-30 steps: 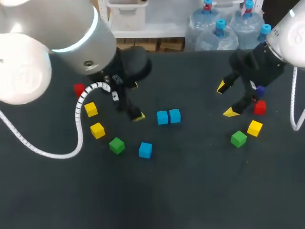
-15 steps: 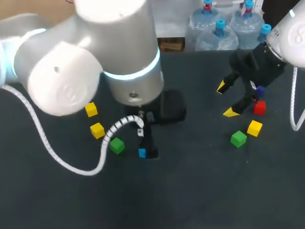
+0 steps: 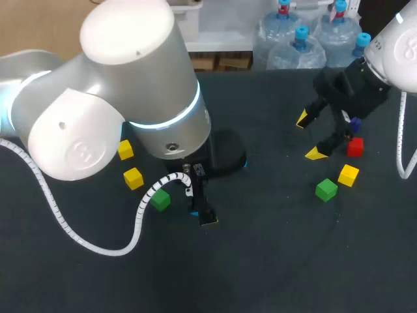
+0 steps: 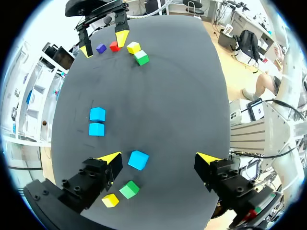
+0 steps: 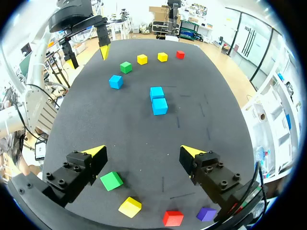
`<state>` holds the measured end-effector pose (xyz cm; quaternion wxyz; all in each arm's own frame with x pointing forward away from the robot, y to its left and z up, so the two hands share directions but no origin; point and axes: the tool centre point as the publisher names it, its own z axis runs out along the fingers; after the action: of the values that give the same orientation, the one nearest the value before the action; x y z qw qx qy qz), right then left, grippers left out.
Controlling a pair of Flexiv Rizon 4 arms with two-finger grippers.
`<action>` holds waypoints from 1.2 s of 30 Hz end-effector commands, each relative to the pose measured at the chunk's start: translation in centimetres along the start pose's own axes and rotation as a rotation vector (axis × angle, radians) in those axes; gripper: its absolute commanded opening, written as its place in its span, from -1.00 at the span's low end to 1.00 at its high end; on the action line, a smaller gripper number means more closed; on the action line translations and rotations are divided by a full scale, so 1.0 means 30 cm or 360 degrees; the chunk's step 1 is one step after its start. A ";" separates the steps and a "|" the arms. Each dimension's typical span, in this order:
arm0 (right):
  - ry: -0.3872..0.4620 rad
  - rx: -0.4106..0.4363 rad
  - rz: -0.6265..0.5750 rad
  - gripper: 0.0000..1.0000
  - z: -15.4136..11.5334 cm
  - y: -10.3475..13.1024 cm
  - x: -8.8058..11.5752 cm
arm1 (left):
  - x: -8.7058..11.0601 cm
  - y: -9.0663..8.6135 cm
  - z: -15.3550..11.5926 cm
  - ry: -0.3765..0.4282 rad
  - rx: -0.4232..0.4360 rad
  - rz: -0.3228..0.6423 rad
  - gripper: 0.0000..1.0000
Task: Place the blue cubes, place green cubes on the blue cubes, place the yellow cubes on the green cubes, then place the red cubes on the yellow cubes, and place purple cube on the red cubes.
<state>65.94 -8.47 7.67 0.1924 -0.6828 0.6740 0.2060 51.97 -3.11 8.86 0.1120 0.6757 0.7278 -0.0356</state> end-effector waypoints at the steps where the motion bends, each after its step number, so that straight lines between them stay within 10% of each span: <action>1: 0.0000 0.0003 0.0000 1.00 0.001 0.002 0.000 | -0.026 0.053 -0.010 0.0115 -0.0075 0.0129 1.00; 8: 0.0000 0.0003 0.0000 1.00 0.001 0.002 0.000 | -0.056 0.051 0.065 0.0149 0.0108 0.0469 1.00; 24: 0.0000 0.0003 0.0000 1.00 0.001 0.002 0.000 | 0.029 -0.092 0.133 0.0345 0.0098 0.0228 1.00; 36: 0.0000 0.0003 0.0000 1.00 0.001 0.002 0.000 | 0.044 -0.026 0.142 0.0391 0.0086 0.0317 1.00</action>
<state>65.93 -8.47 7.67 0.1924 -0.6828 0.6740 0.2060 51.16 -2.62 4.40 0.0118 0.7448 0.6659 0.0425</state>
